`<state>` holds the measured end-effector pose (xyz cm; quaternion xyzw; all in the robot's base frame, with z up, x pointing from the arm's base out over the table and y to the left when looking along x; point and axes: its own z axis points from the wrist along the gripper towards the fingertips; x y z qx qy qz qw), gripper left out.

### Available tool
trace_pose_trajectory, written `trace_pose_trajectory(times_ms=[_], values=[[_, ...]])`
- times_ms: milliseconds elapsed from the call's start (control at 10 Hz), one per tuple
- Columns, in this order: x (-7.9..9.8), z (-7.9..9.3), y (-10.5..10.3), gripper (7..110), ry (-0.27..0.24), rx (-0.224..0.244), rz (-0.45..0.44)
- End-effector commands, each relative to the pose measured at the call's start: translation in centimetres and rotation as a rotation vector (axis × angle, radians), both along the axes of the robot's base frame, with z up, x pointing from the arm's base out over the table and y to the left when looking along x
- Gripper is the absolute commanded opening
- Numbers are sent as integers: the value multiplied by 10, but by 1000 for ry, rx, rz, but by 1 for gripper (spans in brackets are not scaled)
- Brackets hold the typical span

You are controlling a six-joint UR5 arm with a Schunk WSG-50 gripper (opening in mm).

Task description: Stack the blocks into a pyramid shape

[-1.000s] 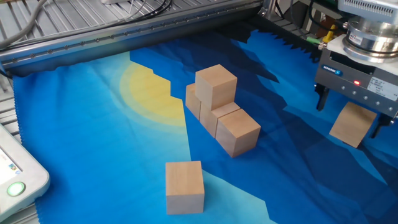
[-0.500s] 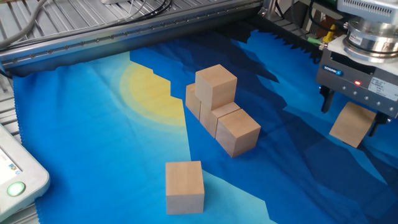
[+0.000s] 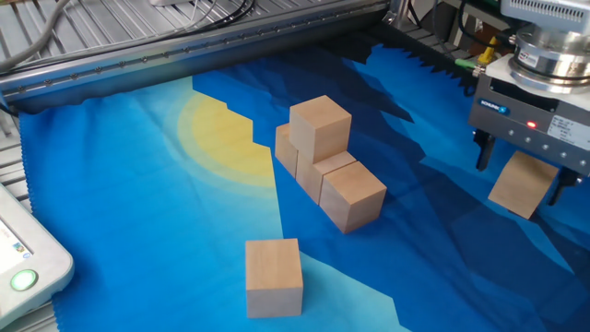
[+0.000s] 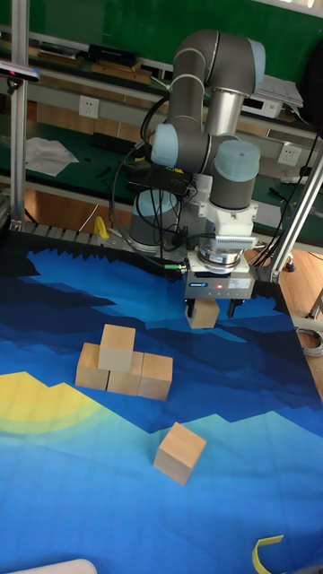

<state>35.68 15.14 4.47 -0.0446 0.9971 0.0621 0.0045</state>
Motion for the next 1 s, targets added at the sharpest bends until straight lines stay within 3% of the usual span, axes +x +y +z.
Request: trace_pose_trajectory(times_ms=[0, 200, 400, 700, 800, 900], values=[[-19, -4, 0, 88, 25, 0, -17], [-39, -3, -5, 88, 70, -24, -33], [-49, -6, -11, 88, 65, -26, -19], [-38, -10, 0, 88, 28, 8, -15], [-38, -10, 10, 88, 29, 34, -10], [-44, -10, 9, 88, 51, 30, 12]])
